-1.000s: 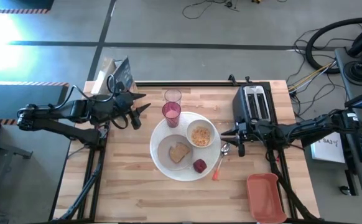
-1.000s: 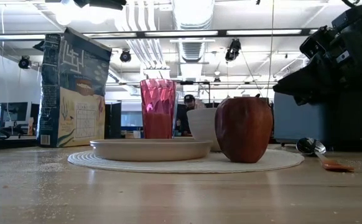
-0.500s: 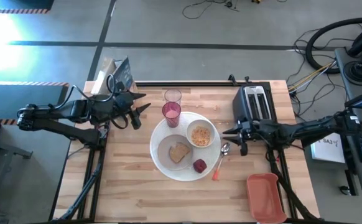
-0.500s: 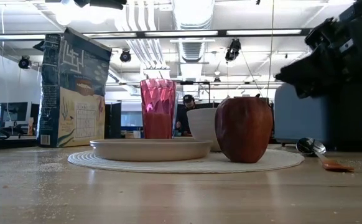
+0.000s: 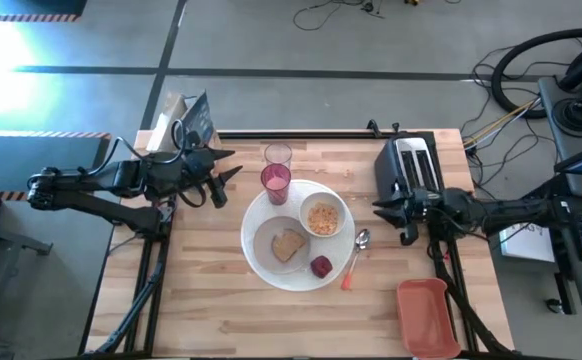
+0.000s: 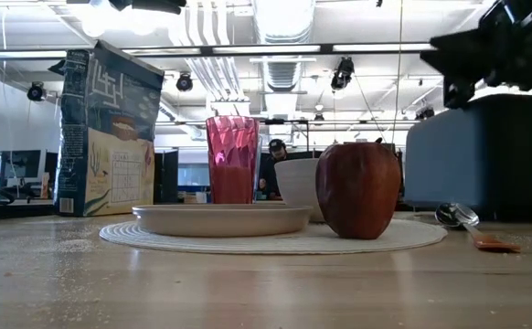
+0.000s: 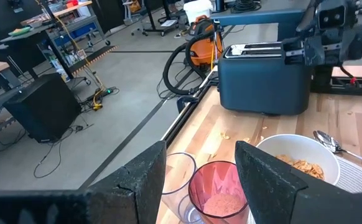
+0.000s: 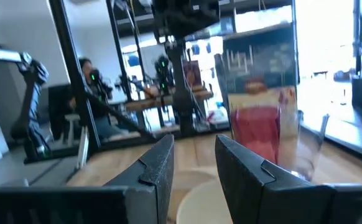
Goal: Arrange a breakfast setting
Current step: Return to Home Position
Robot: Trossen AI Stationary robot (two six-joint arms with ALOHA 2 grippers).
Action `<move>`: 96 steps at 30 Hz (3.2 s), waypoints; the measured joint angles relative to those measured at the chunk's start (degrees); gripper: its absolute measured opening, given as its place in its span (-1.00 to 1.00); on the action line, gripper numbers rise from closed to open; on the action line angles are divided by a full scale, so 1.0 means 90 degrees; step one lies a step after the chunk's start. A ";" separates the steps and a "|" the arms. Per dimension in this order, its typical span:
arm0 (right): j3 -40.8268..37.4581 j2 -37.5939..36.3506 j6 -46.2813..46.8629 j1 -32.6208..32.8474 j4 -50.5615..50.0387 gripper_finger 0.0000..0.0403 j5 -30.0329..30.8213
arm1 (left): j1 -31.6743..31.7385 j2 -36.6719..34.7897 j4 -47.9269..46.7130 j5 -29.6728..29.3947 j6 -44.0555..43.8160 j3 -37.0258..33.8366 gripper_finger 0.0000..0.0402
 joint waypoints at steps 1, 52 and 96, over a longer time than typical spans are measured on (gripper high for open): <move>0.0000 -0.0066 -0.0004 0.0018 0.0000 -0.47 0.0005 | 0.0001 0.0000 0.0000 0.0000 -0.0002 -0.0001 -0.12; -0.0012 -0.1188 -0.0002 0.0752 -0.0208 -0.47 0.0000 | 0.0002 0.0470 -0.0002 0.0015 0.0014 -0.0002 -0.12; -0.0015 -0.1188 0.0000 0.0749 -0.0301 -0.47 0.0001 | 0.0002 -0.4632 0.5883 0.1068 -0.0835 -0.6403 -0.12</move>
